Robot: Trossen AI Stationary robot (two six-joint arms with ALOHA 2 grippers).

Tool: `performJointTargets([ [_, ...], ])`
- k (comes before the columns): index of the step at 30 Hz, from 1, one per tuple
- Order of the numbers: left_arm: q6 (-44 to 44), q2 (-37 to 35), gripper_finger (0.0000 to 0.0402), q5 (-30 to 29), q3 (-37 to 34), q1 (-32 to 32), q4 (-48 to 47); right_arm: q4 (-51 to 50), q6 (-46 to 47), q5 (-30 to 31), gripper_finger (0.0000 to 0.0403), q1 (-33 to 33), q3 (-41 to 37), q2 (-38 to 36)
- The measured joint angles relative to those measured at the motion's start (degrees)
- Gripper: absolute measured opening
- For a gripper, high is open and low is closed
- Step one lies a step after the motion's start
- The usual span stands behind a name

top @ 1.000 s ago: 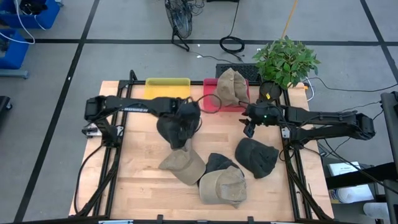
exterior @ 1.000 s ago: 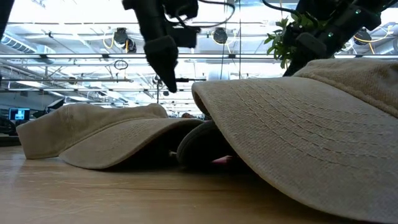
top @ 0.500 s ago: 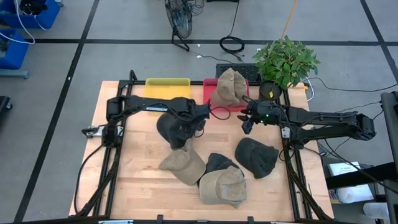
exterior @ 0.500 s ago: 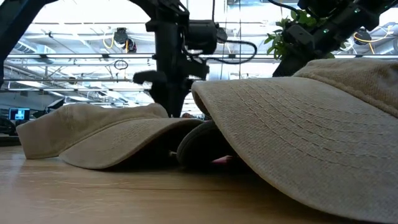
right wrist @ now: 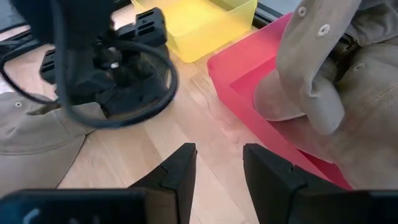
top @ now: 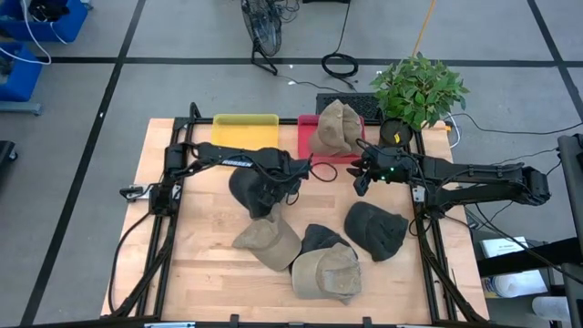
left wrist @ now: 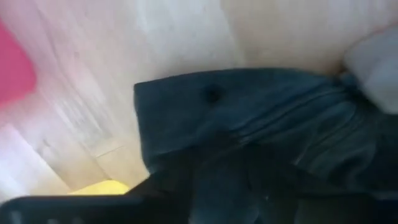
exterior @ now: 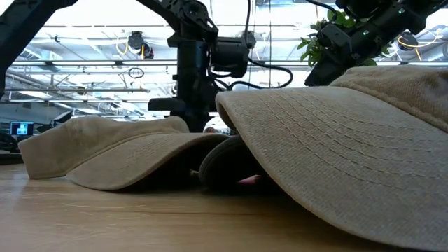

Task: Pick & Place hat
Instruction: Put the black cap into the yellow bin

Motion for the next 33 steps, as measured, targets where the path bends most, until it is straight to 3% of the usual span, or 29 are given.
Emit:
performJointTargets([
  [4, -5.2, 0.0, 0.0024, 0.2, 0.0, -2.0, -0.1, 0.0, 0.0, -0.1, 0.0116, 0.0, 0.0, 0.0],
  [9, -15.6, -0.1, 0.0004, 0.1, 0.0, -4.3, -1.3, 0.0, 0.0, -0.1, 0.0116, 0.0, 0.0, 0.0],
  [20, -24.3, -2.8, 0.0002, -0.3, 2.1, -8.9, -6.0, -0.1, -2.0, -4.6, 0.0114, 0.0, 0.0, 0.0],
  [24, -22.9, -3.3, 0.0008, -7.3, 2.1, -10.0, -6.6, -0.2, -3.0, -4.7, 0.0114, 0.0, 0.0, 0.0],
  [28, -20.7, -3.4, 0.0044, -15.3, 2.1, -10.0, -6.1, -0.3, -3.5, -6.5, 0.0113, 0.0, 0.0, 0.0],
  [33, -18.1, -3.4, 0.0111, -11.9, 2.1, -8.0, -5.9, -0.4, -3.4, -7.7, 0.0107, 0.0, 0.0, 0.0],
])
